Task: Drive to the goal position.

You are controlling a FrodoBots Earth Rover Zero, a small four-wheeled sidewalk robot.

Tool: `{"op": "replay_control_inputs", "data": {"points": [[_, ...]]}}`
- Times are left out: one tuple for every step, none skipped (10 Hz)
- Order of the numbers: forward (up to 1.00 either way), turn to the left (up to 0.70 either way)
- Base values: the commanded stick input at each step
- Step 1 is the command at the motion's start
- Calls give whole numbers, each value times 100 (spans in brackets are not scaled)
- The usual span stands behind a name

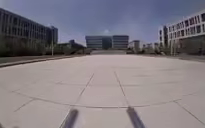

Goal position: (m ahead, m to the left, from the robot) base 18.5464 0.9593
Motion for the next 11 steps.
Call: {"op": "replay_control_inputs", "data": {"points": [[70,0],[70,0],[70,0],[70,0],[70,0],[70,0],[70,0],[70,0],[70,0],[70,0],[70,0]]}}
